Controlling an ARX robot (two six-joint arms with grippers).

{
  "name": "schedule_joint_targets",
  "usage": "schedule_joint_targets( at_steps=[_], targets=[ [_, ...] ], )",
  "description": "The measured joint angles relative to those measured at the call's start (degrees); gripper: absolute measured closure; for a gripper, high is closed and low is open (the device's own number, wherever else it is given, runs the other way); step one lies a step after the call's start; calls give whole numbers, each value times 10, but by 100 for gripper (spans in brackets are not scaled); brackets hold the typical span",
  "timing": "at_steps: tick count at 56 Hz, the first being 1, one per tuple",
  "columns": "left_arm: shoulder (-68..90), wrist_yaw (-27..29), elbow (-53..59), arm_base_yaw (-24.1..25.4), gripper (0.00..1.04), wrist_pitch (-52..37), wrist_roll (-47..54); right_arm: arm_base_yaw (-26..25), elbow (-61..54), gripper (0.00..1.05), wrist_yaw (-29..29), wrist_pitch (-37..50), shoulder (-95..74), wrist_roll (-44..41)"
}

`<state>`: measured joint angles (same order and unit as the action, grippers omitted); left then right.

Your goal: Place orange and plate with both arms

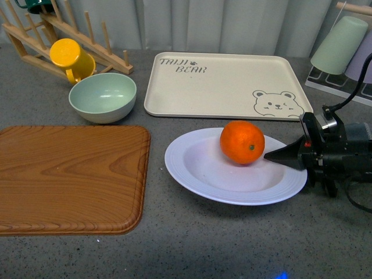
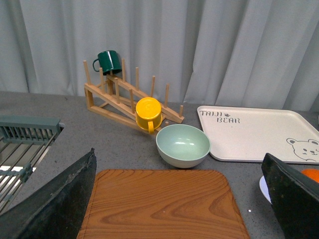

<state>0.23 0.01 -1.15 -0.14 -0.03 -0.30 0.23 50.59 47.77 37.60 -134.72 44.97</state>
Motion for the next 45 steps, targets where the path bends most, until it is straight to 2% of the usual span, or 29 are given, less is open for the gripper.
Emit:
schedule_joint_targets(
  at_steps=[9,15,19,27,36,45],
  targets=[
    [0,0,0,0,6,0,0,0,-33,101,11,130,16,49],
    [0,0,0,0,6,0,0,2,-35,101,-16,190,40,81],
    [0,0,0,0,6,0,0,5,-33,101,-53,222,54,101],
    [0,0,0,0,6,0,0,23,-22,101,-144,230,65,111],
    [0,0,0,0,6,0,0,60,9,101,-281,240,56,115],
    [0,0,0,0,6,0,0,95,61,101,-354,243,14,138]
  ],
)
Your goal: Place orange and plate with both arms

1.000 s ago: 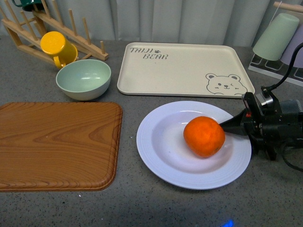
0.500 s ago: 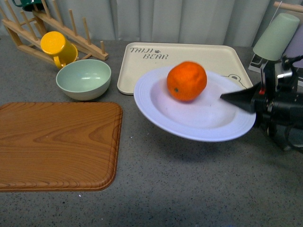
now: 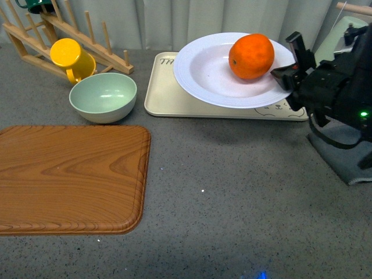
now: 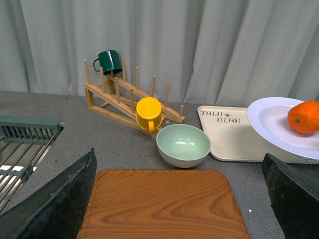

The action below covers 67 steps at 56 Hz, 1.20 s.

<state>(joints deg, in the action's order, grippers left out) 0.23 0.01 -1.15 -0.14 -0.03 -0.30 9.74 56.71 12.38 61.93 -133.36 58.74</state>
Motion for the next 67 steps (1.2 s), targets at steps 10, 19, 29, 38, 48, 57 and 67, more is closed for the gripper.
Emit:
schedule_joint_targets(
  at_steps=[10,19,29,38,48,57,67],
  targets=[
    [0,0,0,0,6,0,0,28,69,101,-50,-28,-56,38],
    [0,0,0,0,6,0,0,40,151,101,-87,-75,-104,67],
    [0,0,0,0,6,0,0,49,252,101,-117,-149,-150,87],
    [0,0,0,0,6,0,0,52,293,99,-128,-201,-164,83],
    [0,0,0,0,6,0,0,50,287,70,-123,-198,-164,84],
    [0,0,0,0,6,0,0,41,224,44,-122,-172,-131,68],
    [0,0,0,0,6,0,0,30,113,13,-174,-154,-30,-32]
  ],
)
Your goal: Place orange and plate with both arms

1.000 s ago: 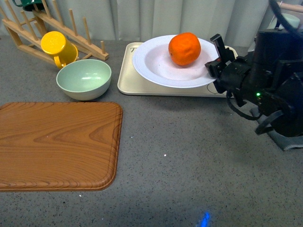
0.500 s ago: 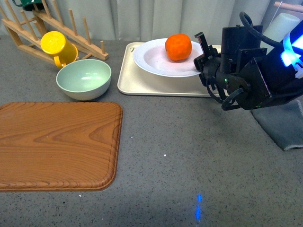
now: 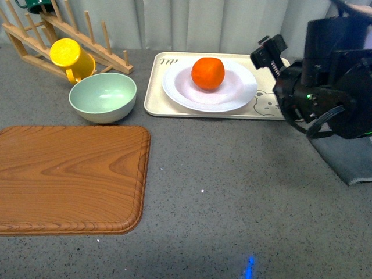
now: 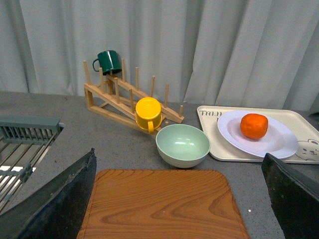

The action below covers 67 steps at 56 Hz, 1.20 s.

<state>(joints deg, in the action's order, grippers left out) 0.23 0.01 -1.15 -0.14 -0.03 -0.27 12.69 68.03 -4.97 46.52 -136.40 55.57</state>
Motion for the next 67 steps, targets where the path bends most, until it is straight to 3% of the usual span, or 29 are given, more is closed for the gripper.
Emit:
schedule_joint_targets(
  at_steps=[3,19,30,37,43,60,64,67],
  targets=[
    [0,0,0,0,6,0,0,-2,-35,7,-26,14,35,-50],
    [0,0,0,0,6,0,0,-10,-240,9,-130,65,225,-370],
    [0,0,0,0,6,0,0,-9,-450,9,-154,156,441,-541],
    [0,0,0,0,6,0,0,12,-583,9,-153,135,605,-631],
    [0,0,0,0,6,0,0,-1,-633,27,-74,98,725,-595],
    [0,0,0,0,6,0,0,-55,-668,82,-19,-21,897,-563],
    [0,0,0,0,6,0,0,-68,-673,101,-6,-65,948,-562],
    [0,0,0,0,6,0,0,-95,-675,103,35,-90,976,-562]
  ],
)
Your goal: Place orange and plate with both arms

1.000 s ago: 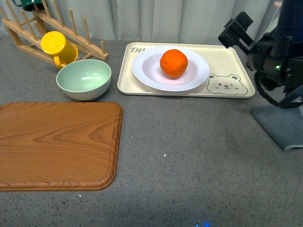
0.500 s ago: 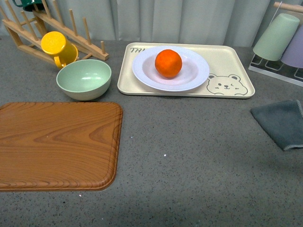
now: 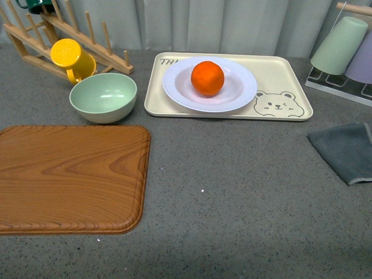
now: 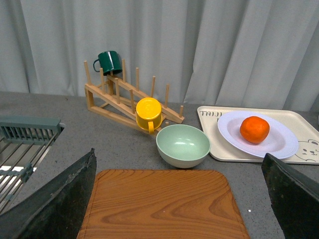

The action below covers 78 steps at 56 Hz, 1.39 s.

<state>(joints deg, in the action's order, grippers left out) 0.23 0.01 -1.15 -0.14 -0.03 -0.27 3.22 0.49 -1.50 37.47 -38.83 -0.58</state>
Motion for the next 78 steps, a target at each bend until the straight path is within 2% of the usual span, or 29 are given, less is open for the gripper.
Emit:
schedule_joint_targets(
  at_steps=[8,30,63,69,78],
  targets=[
    [0,0,0,0,6,0,0,-30,-2,104,12,-51,58,1],
    [0,0,0,0,6,0,0,-31,-2,104,16,-175,190,0],
    [0,0,0,0,6,0,0,-31,-2,104,16,-276,292,0],
    [0,0,0,0,6,0,0,-31,-2,104,16,-367,364,0],
    [0,0,0,0,6,0,0,-31,-2,104,16,-373,385,0]
  ],
)
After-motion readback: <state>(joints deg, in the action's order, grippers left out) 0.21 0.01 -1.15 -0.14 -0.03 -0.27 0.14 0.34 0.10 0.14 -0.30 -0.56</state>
